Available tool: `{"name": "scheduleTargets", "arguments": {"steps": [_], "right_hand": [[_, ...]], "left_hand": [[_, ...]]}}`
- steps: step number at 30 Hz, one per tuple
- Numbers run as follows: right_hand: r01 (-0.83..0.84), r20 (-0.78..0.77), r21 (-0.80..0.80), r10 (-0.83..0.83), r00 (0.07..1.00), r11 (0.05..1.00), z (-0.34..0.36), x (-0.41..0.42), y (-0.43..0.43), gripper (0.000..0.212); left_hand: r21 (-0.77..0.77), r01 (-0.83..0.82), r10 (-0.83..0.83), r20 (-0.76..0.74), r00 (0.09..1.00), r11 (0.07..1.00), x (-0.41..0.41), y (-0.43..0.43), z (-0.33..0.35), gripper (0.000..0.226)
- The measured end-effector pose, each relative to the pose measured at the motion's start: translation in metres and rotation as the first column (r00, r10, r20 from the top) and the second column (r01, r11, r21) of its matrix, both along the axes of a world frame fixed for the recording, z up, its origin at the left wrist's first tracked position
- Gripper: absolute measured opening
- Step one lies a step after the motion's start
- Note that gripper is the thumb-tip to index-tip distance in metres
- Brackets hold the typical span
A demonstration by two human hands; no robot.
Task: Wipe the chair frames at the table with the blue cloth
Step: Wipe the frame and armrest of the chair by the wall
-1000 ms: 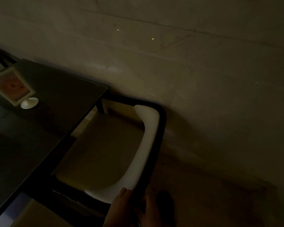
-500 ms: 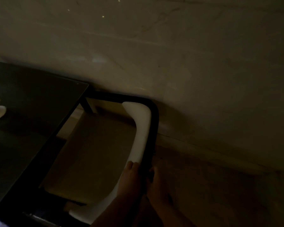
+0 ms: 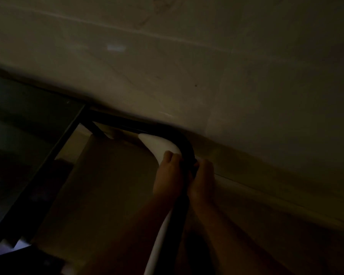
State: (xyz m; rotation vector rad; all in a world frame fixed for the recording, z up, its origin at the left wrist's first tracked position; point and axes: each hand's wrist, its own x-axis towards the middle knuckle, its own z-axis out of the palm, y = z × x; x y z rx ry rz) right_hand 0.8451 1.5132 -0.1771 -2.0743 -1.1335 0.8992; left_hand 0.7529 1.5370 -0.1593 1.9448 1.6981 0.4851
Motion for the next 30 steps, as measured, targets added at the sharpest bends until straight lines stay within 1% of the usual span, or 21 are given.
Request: {"name": "scheduleTargets", "arguments": {"steps": [3,4,6,7,10,12,14,16,17,19,21,23,26,28,29,30], "right_hand": [[-0.031,0.185,0.067,0.018,0.983,0.997,-0.008,0.002,0.044,0.019],[-0.019,0.205,0.081,0.002,0.979,0.996,-0.011,0.0,0.056,0.018],[0.038,0.172,0.105,-0.056,0.984,0.994,-0.015,-0.004,0.077,0.019],[0.059,0.147,0.125,-0.077,0.986,0.99,-0.018,-0.004,0.086,0.021],[0.092,0.109,0.18,-0.113,0.988,0.979,-0.025,-0.003,0.103,0.036],[0.116,0.104,0.137,-0.131,0.986,0.984,-0.029,-0.002,0.107,0.043],[0.178,0.035,0.077,-0.181,0.983,0.981,-0.033,-0.001,0.109,0.035],[0.214,-0.045,0.062,-0.212,0.976,0.975,-0.034,-0.001,0.108,0.025],[0.214,-0.059,0.067,-0.211,0.976,0.974,-0.032,0.0,0.108,0.025],[0.134,-0.008,0.081,-0.134,0.991,0.988,-0.024,0.003,0.101,0.028],[0.052,0.037,0.054,-0.054,0.998,0.997,-0.018,0.005,0.087,0.027],[0.018,0.053,0.015,-0.019,0.998,1.0,-0.016,0.007,0.065,0.027],[-0.03,0.026,-0.038,0.031,0.999,0.999,-0.005,0.006,0.017,0.033],[-0.084,0.034,-0.155,0.09,0.995,0.984,0.002,0.0,-0.02,0.036],[-0.125,0.008,-0.203,0.129,0.992,0.971,0.005,-0.004,-0.042,0.037],[-0.174,-0.05,-0.217,0.167,0.985,0.961,0.01,-0.008,-0.066,0.038]], "left_hand": [[0.012,-0.051,0.051,0.03,0.998,0.999,0.002,0.046,-0.012,0.015],[0.024,-0.066,0.065,0.037,0.997,0.998,0.002,0.06,-0.017,0.015],[0.048,-0.065,0.064,0.031,0.997,0.997,0.002,0.085,-0.023,0.018],[0.061,-0.053,0.052,0.015,0.999,0.997,0.003,0.097,-0.026,0.023],[0.112,-0.032,0.039,-0.063,0.997,0.993,0.01,0.119,-0.032,0.041],[0.128,-0.049,0.061,-0.09,0.994,0.991,0.016,0.121,-0.035,0.043],[0.132,-0.083,0.096,-0.096,0.991,0.988,0.02,0.119,-0.038,0.039],[0.121,-0.093,0.105,-0.101,0.989,0.988,0.021,0.119,-0.035,0.036],[0.112,-0.088,0.098,-0.095,0.991,0.99,0.023,0.118,-0.031,0.037],[0.071,-0.087,0.09,-0.051,0.995,0.994,0.023,0.111,-0.022,0.038],[0.016,-0.115,0.115,-0.002,0.993,0.993,0.023,0.097,-0.012,0.031],[-0.049,-0.14,0.141,0.013,0.99,0.989,0.022,0.073,-0.006,0.022],[-0.086,-0.096,0.098,0.03,0.995,0.992,0.015,0.025,0.001,0.016],[-0.139,-0.074,0.084,0.067,0.994,0.987,0.003,-0.013,0.009,0.012],[-0.18,-0.064,0.077,0.063,0.995,0.982,-0.005,-0.034,0.012,0.017],[-0.225,-0.052,0.064,0.046,0.997,0.973,-0.015,-0.056,0.015,0.02]]}}
